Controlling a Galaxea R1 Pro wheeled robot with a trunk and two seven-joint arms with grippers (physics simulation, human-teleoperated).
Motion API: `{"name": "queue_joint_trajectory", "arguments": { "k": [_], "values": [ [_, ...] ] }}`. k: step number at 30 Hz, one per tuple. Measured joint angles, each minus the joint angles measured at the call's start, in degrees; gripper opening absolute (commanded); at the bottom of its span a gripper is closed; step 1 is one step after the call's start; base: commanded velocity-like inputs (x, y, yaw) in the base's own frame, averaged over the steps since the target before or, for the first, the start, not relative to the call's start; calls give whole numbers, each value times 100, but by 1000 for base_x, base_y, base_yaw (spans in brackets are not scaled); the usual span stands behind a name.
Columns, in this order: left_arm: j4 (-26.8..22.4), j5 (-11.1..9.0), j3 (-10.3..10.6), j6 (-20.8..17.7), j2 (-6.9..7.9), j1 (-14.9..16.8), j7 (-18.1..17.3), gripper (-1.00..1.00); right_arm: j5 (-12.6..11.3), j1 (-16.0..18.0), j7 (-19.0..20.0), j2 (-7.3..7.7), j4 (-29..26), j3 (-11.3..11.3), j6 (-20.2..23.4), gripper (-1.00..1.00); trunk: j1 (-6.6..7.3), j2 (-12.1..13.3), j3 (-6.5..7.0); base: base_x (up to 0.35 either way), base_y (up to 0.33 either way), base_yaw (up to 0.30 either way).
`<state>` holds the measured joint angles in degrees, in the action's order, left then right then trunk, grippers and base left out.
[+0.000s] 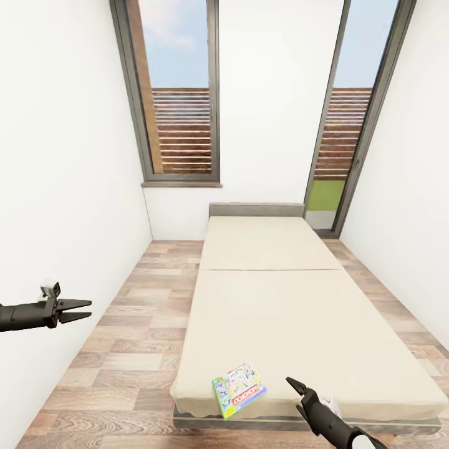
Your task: Put all the toys in the child's room - the three board games (two on the bed and one on the table), the two jigsaw puzzles on the table, and the tennis ball on the table - inside the toy box on the table in the child's room.
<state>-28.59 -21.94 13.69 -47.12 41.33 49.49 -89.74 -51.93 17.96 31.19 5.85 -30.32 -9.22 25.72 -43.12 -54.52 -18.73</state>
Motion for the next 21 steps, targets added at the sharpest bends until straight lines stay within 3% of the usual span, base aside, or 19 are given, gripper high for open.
{"name": "queue_joint_trajectory", "arguments": {
  "k": [9,21],
  "values": [
    [0,8,0,0,9,3,0,100,27,1,312,-3,-1,0,-8,100,-198,-361,-162,0,0,0],
    [0,8,0,0,9,0,0,100,27,-2,352,-16,20,-25,-9,100,-462,-843,-378,0,0,0]
  ]
}}
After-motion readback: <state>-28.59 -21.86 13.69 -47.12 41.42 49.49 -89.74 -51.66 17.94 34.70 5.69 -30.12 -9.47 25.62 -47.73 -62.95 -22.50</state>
